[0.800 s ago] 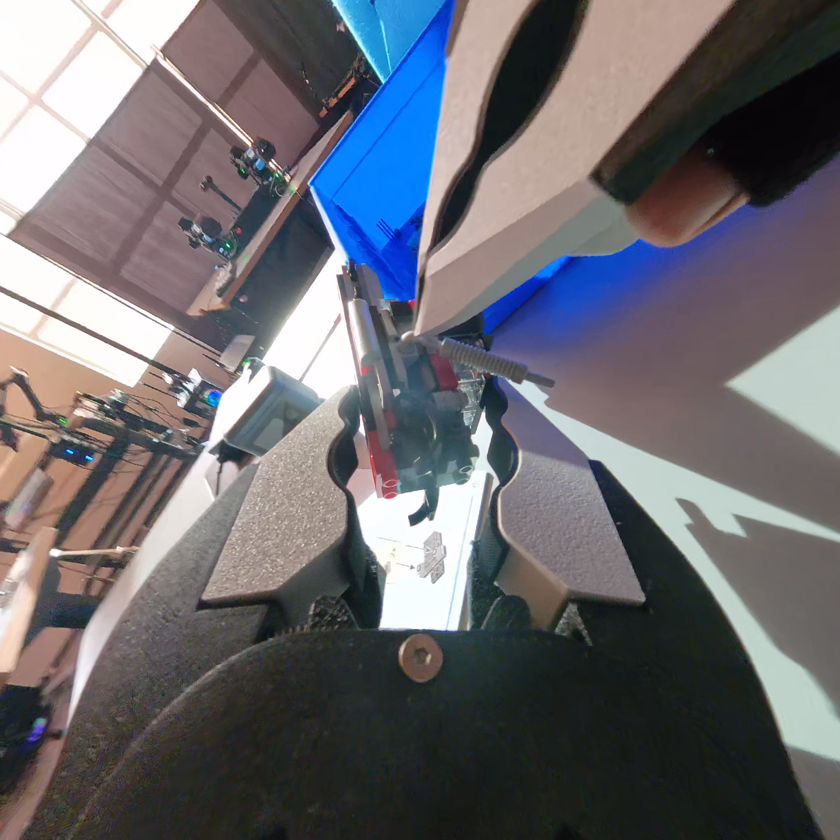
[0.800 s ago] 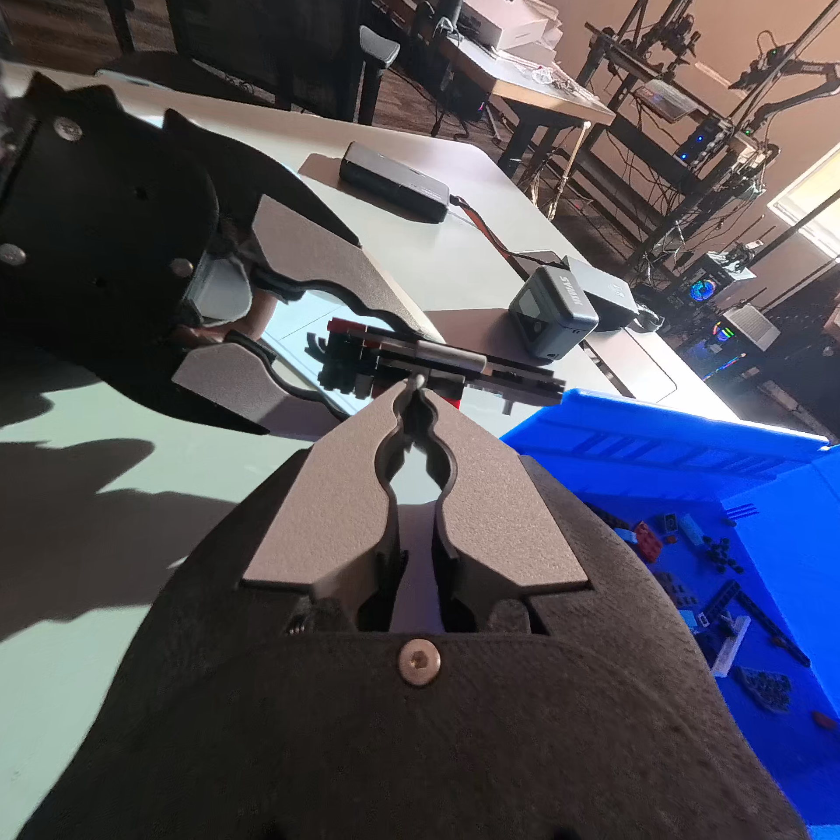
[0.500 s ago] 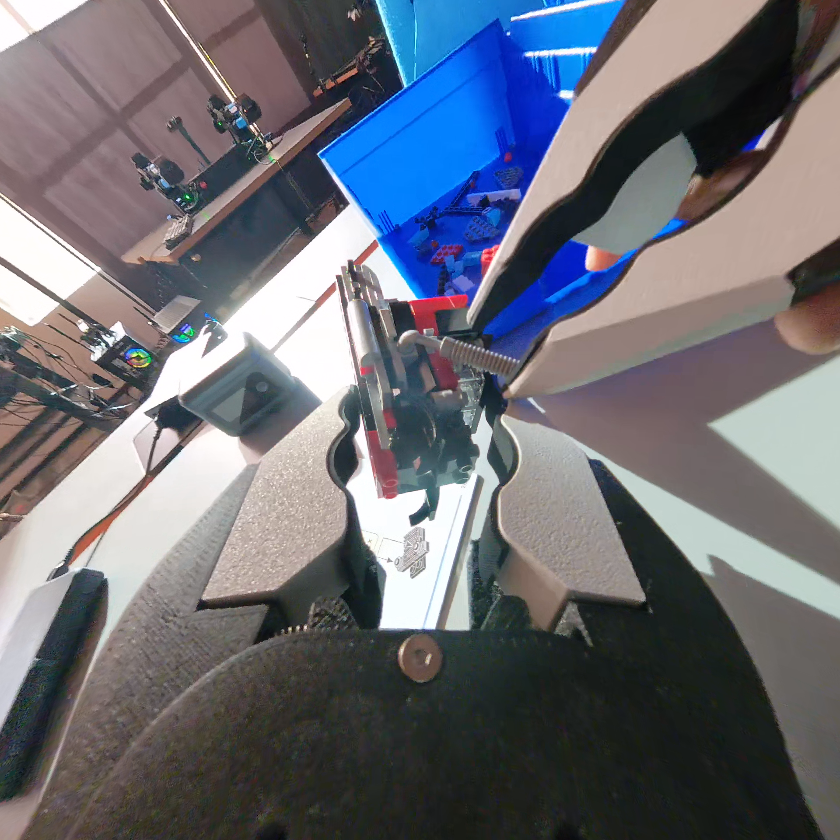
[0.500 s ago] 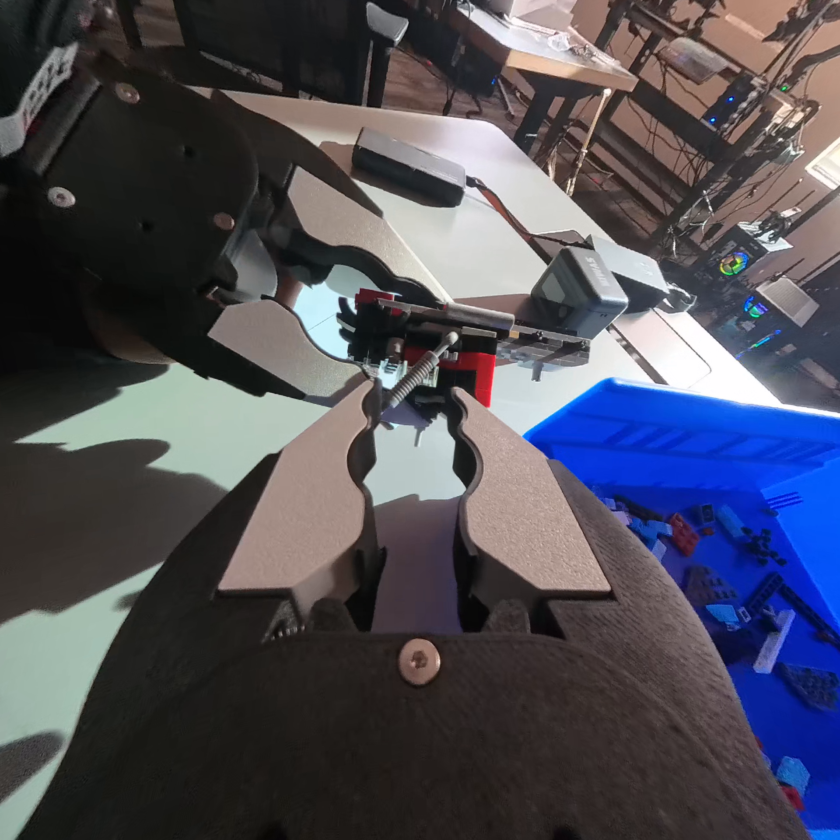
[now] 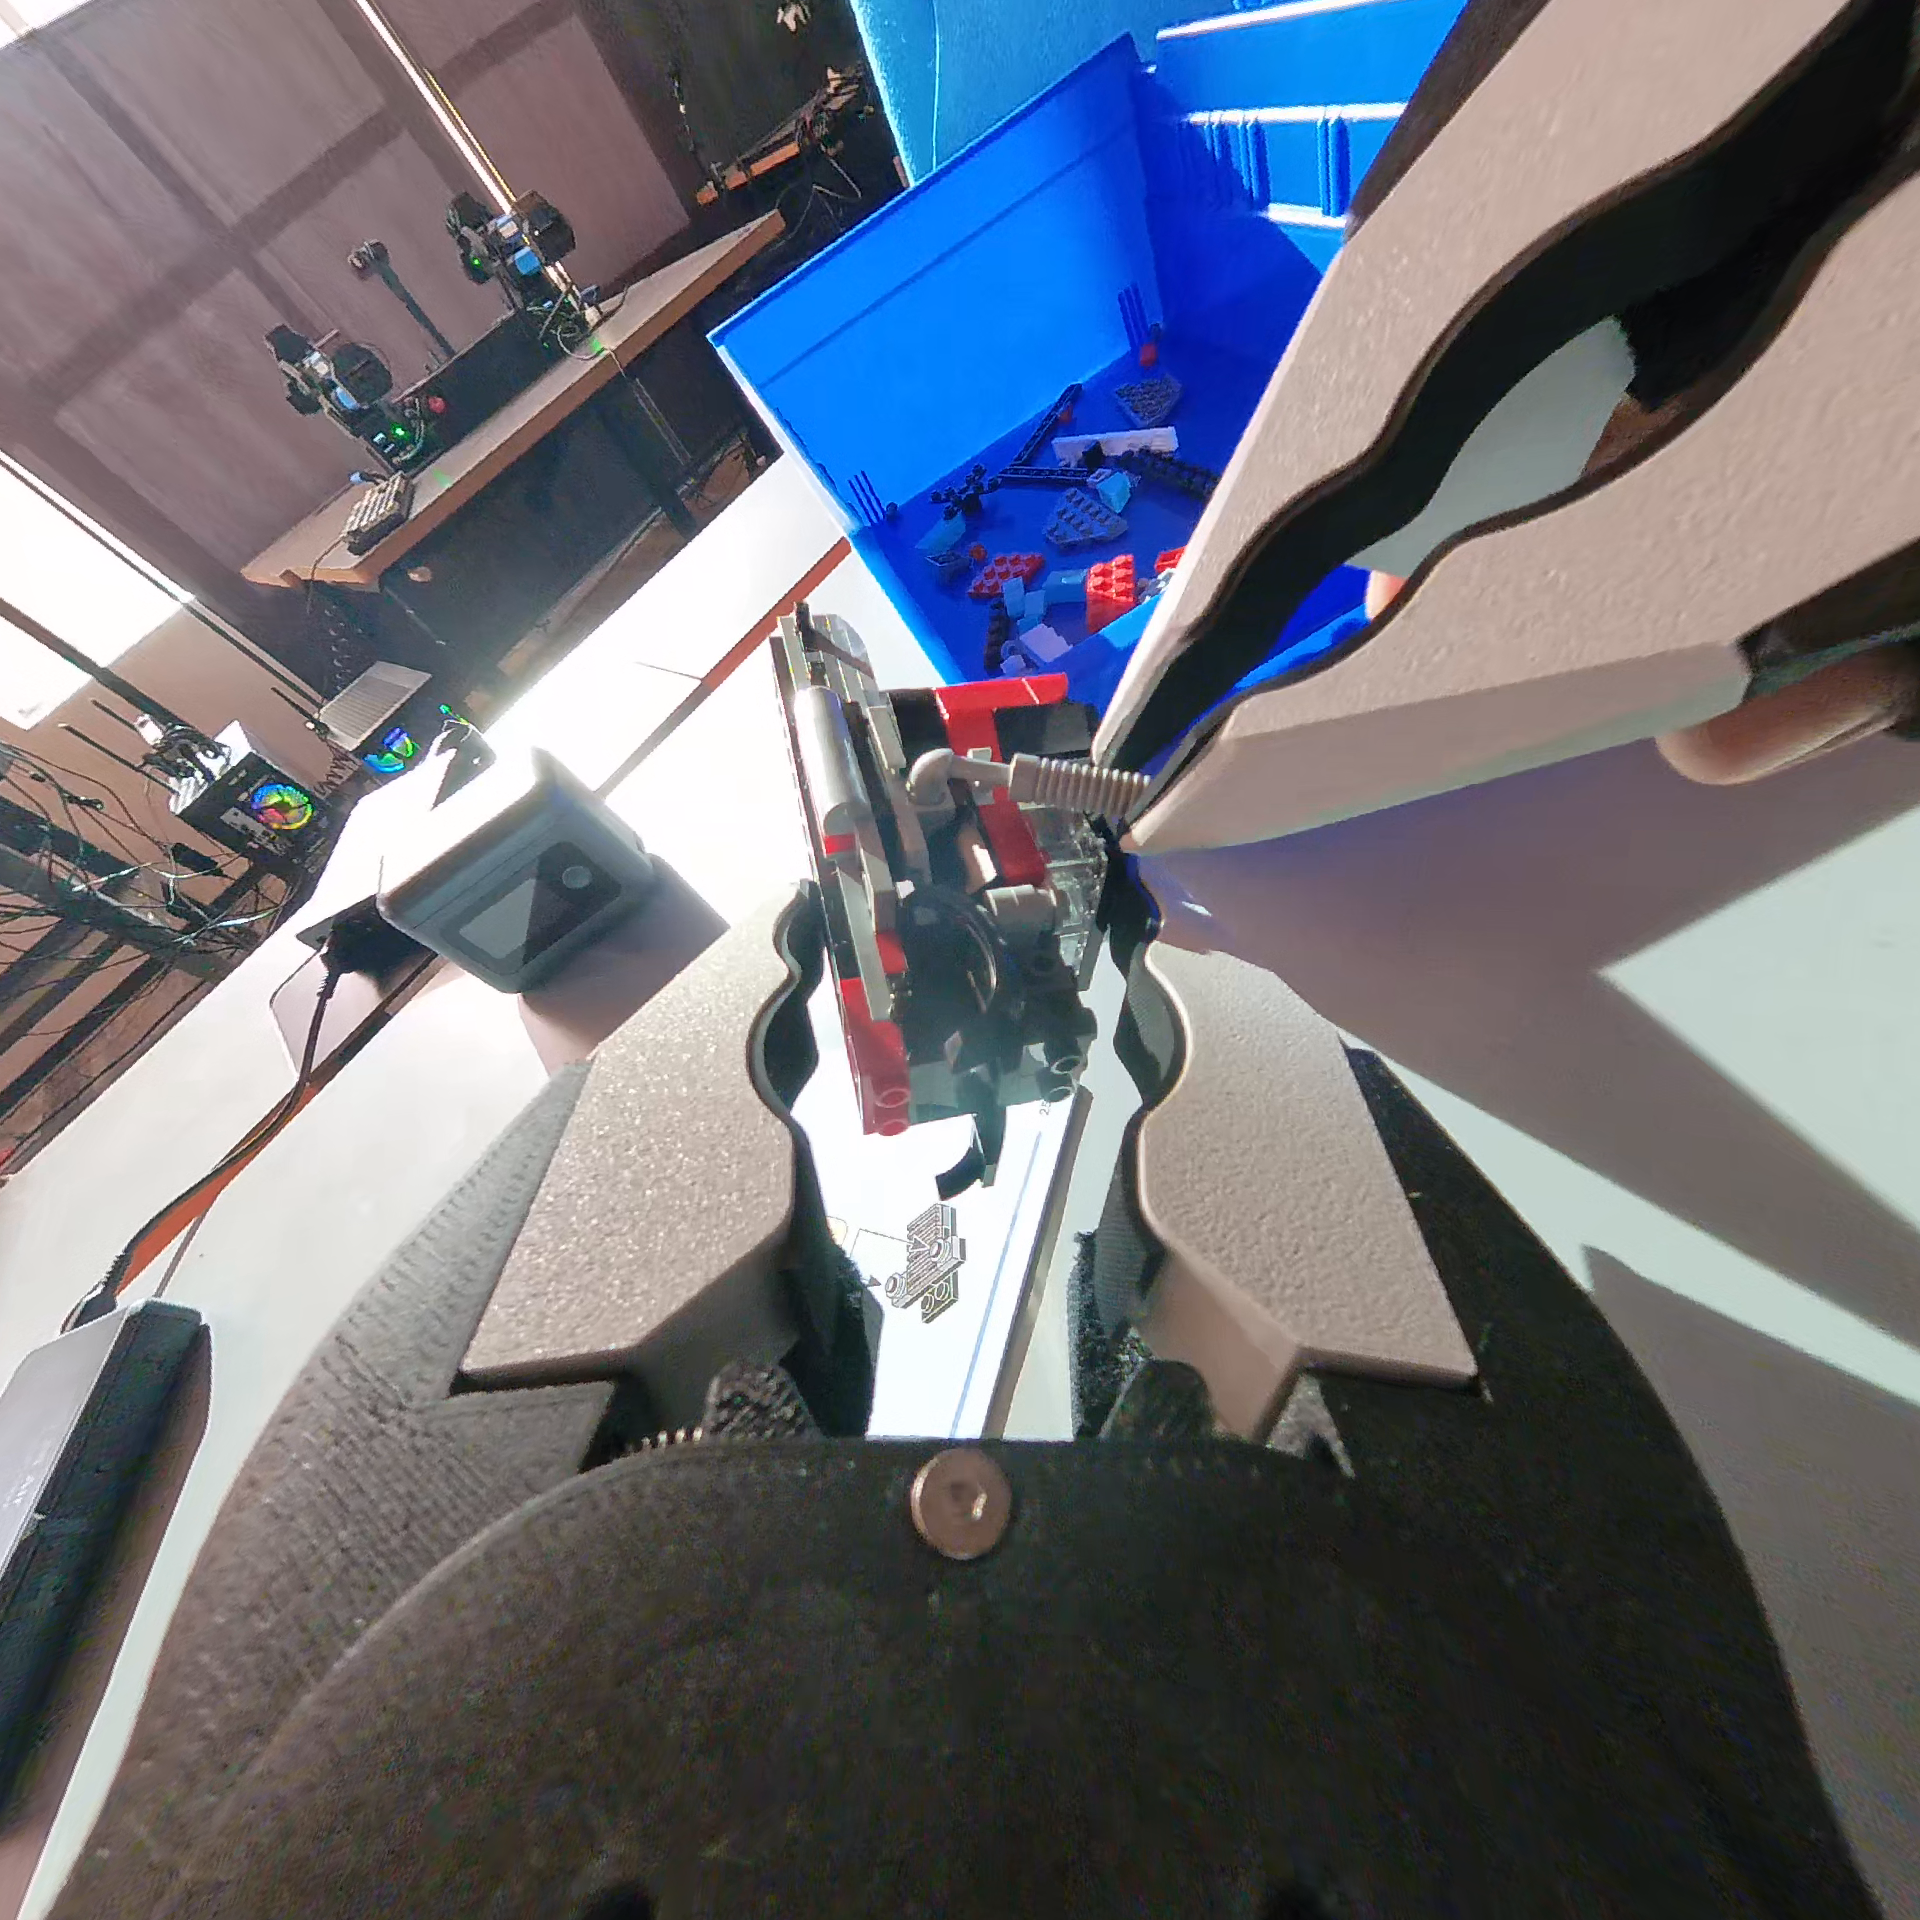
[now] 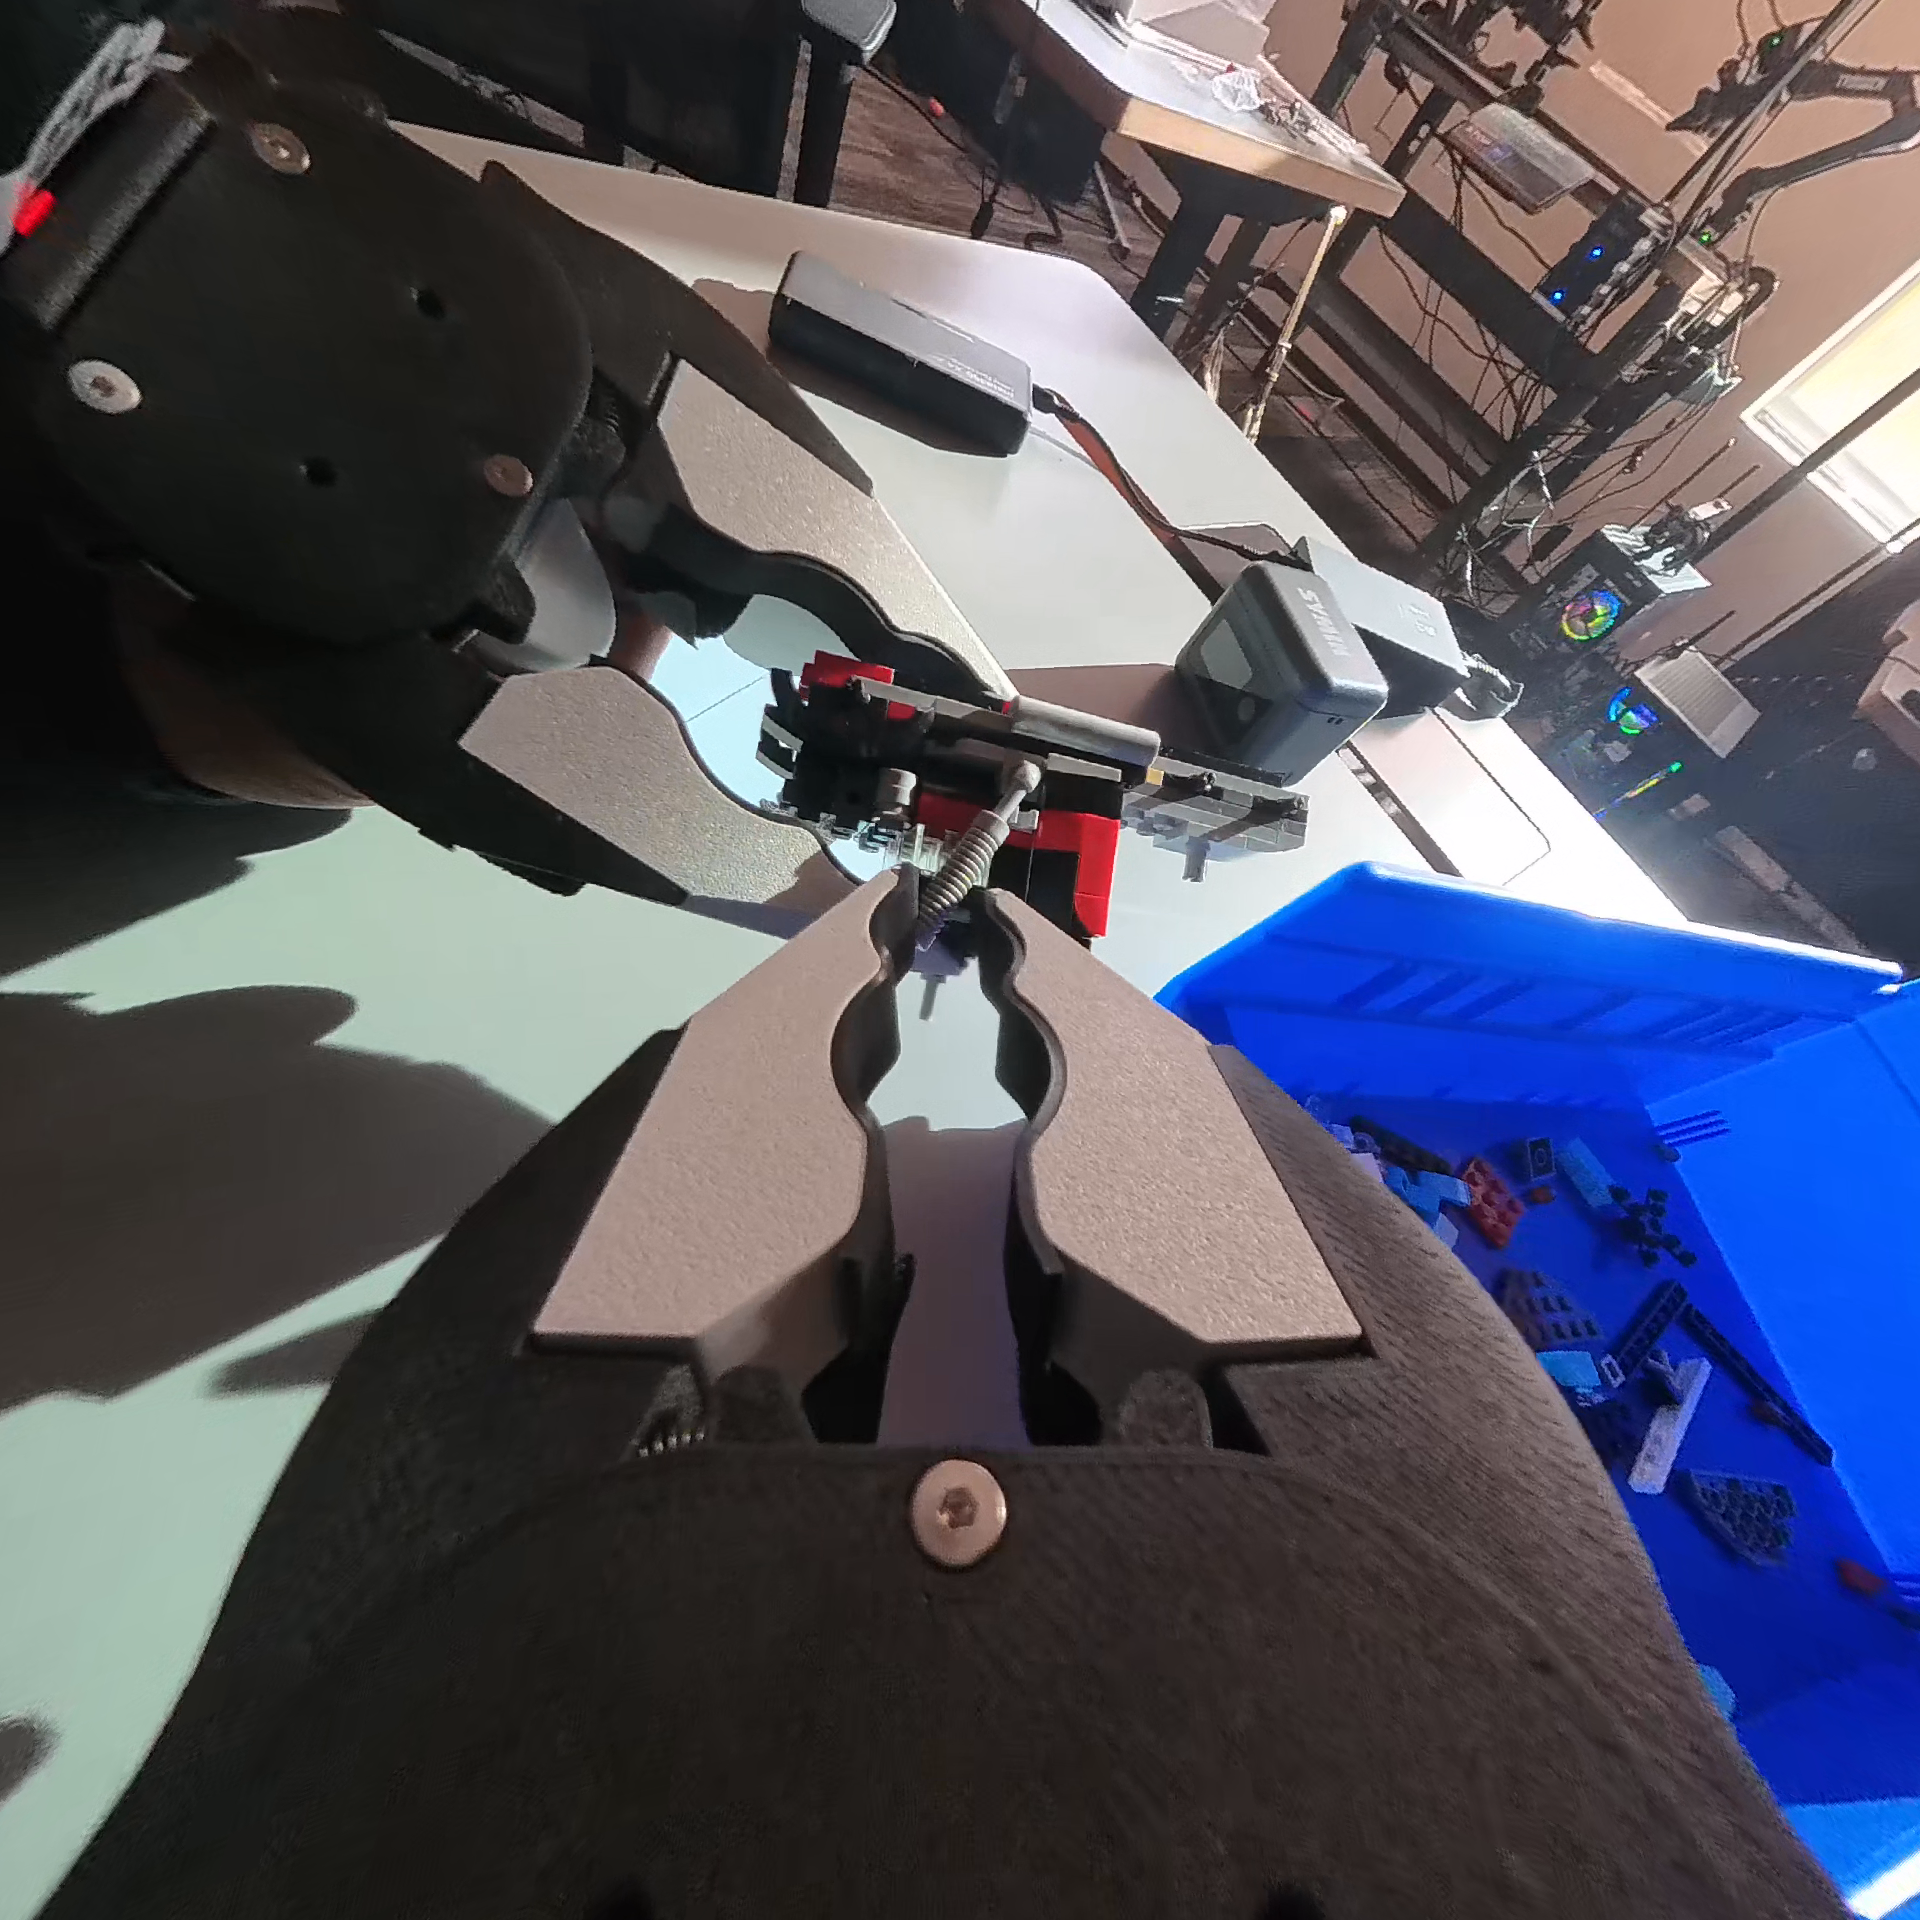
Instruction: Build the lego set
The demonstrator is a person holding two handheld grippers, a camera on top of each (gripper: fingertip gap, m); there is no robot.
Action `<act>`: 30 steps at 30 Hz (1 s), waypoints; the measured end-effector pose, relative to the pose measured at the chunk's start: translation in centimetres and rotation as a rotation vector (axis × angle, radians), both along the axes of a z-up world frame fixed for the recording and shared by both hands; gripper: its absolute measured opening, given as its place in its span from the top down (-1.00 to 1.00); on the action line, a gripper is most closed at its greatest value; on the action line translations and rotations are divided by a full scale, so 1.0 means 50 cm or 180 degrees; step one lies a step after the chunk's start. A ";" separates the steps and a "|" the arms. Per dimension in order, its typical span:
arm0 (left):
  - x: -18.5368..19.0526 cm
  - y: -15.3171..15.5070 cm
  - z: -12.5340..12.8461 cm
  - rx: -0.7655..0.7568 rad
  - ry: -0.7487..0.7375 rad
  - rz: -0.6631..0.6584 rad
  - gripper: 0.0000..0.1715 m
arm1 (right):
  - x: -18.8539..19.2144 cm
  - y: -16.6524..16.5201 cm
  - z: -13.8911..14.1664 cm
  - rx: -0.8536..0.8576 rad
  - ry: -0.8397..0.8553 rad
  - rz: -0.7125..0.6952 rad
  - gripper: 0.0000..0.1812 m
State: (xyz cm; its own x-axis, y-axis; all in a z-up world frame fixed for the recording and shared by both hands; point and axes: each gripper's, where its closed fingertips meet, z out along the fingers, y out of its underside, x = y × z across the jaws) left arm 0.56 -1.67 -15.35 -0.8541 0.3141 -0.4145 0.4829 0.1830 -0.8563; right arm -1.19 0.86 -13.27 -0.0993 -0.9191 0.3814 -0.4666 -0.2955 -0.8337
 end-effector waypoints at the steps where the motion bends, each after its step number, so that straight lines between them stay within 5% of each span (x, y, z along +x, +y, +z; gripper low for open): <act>1: 0.000 0.000 0.000 0.0002 -0.0002 0.0003 0.34 | 0.000 0.000 0.000 -0.0032 0.0004 -0.0012 0.88; 15: 0.003 -0.001 -0.004 0.0050 0.0031 0.0017 0.34 | -0.005 -0.027 0.000 -0.0458 0.0053 -0.0287 0.92; 24: -0.002 -0.001 -0.008 0.0073 0.0024 -0.0025 0.34 | -0.004 -0.027 0.026 0.0046 -0.0257 -0.0164 0.81; 30: -0.012 0.000 -0.013 0.0079 -0.0090 -0.0085 0.34 | -0.001 -0.030 0.043 0.0325 -0.0519 -0.0002 0.93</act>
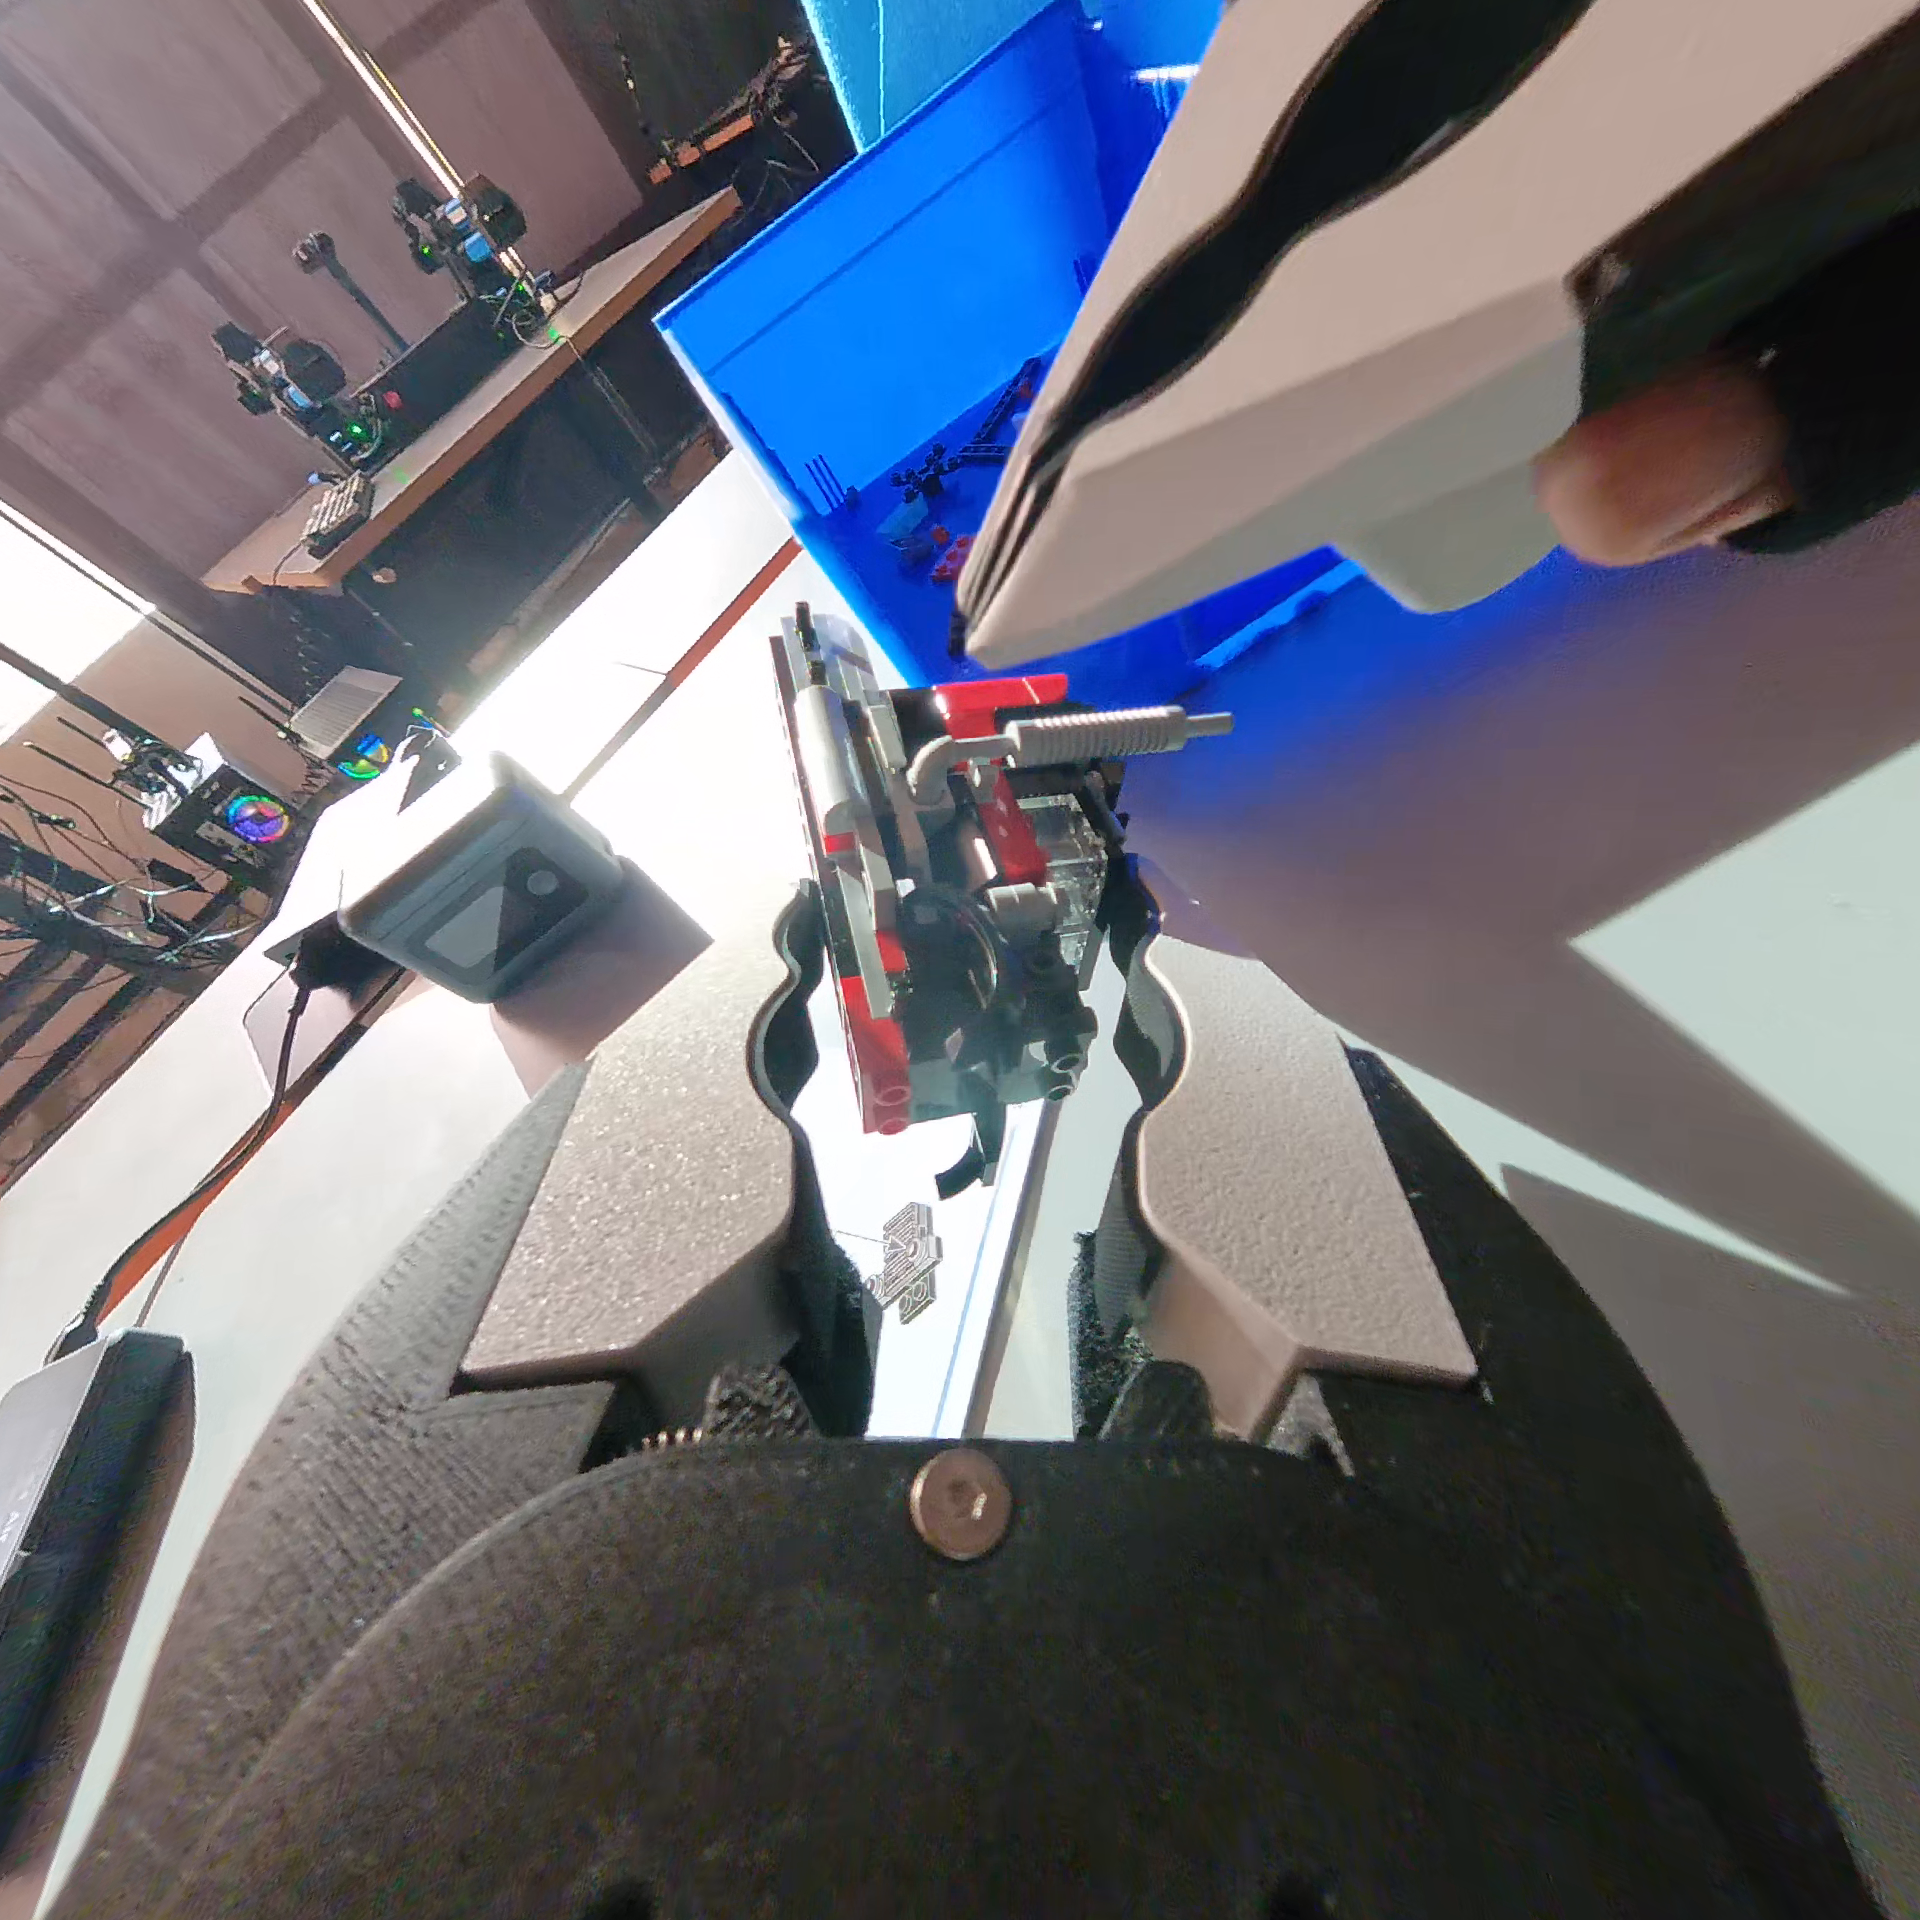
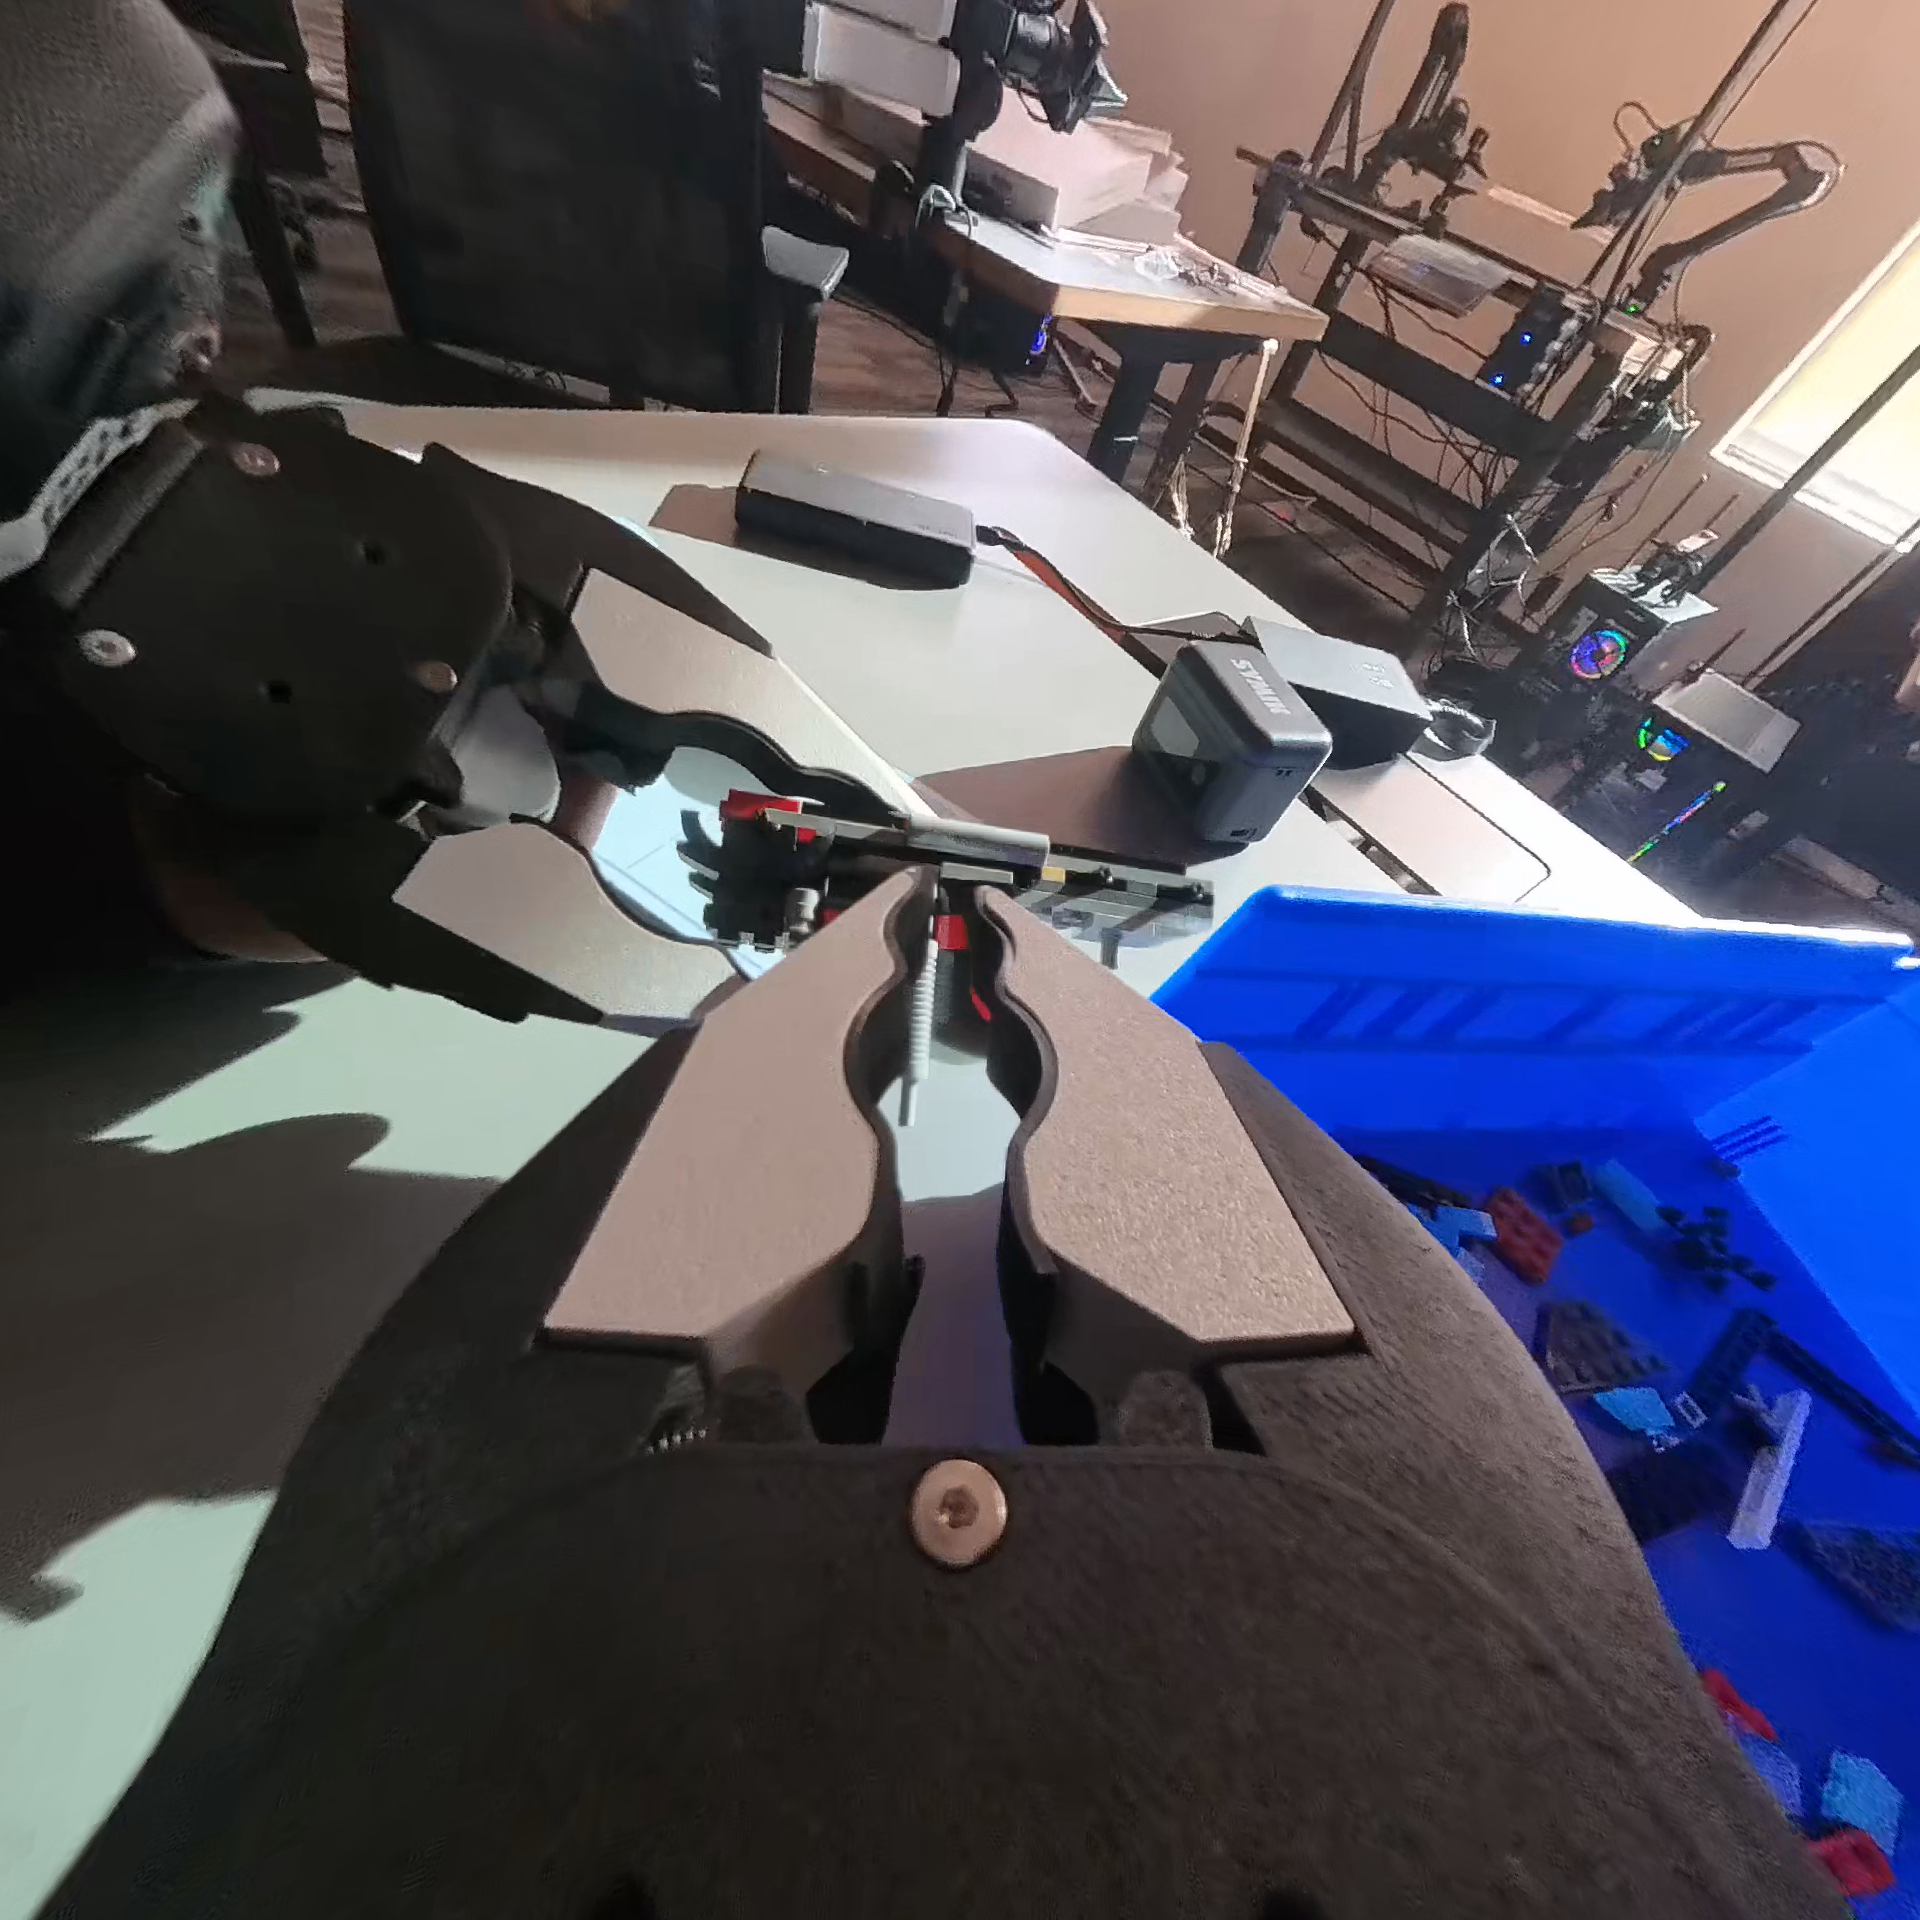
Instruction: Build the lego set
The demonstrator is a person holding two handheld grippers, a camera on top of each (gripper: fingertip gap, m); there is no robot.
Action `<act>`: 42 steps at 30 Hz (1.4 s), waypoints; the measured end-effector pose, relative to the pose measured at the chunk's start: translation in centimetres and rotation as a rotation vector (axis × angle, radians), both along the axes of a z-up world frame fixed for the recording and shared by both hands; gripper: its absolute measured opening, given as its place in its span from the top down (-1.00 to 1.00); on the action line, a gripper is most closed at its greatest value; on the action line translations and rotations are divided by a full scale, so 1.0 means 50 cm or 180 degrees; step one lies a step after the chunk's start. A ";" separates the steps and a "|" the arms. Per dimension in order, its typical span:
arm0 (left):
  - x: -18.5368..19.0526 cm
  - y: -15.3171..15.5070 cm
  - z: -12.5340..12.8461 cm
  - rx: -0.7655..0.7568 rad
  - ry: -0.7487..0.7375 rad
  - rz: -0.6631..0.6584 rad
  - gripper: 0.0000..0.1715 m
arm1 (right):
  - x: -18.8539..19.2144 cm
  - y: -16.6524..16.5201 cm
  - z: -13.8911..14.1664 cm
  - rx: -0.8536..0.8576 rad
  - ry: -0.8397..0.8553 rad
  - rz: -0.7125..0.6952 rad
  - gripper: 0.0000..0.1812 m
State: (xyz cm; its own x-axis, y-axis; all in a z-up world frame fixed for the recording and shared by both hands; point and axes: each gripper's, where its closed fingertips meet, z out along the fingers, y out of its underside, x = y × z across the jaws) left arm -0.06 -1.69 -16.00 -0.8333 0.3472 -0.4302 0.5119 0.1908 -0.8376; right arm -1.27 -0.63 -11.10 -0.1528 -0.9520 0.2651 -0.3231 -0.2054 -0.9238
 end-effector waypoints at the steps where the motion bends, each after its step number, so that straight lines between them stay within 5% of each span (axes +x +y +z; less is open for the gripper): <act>1: -0.002 0.001 0.000 -0.0006 -0.0022 -0.0013 0.34 | 0.002 0.001 -0.005 -0.0018 0.0032 0.0010 0.94; 20: 0.003 0.001 0.009 -0.0193 -0.0561 0.0054 0.35 | 0.016 0.004 -0.023 -0.0094 0.0133 0.0024 0.97; 42: 0.005 0.003 0.020 -0.0302 -0.0669 0.0082 0.36 | 0.022 0.008 -0.020 -0.0179 0.0133 0.0039 0.97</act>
